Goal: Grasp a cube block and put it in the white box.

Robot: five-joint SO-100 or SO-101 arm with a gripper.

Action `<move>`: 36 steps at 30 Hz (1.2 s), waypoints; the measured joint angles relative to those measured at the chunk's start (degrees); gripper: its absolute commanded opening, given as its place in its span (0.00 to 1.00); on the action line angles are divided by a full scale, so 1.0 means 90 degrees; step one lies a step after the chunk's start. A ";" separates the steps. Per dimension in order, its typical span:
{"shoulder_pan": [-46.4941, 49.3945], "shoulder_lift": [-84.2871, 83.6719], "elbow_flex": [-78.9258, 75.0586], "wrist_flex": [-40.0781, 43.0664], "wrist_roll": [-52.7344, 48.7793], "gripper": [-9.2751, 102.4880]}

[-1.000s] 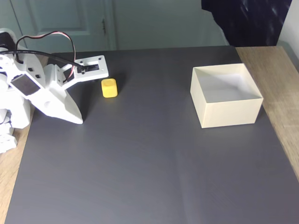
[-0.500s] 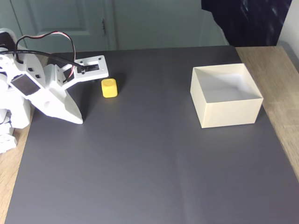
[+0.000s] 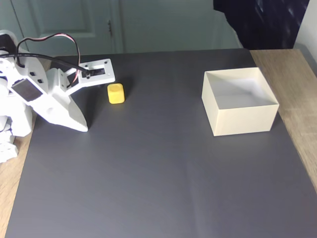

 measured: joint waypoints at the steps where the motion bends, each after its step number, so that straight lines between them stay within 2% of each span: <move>1: 0.0000 0.0000 0.0000 0.0000 0.0000 0.10; 24: 0.0166 0.0000 0.0000 0.0000 0.0166 0.08; 36: -0.0771 -0.0029 -0.0303 -0.0215 0.0049 0.08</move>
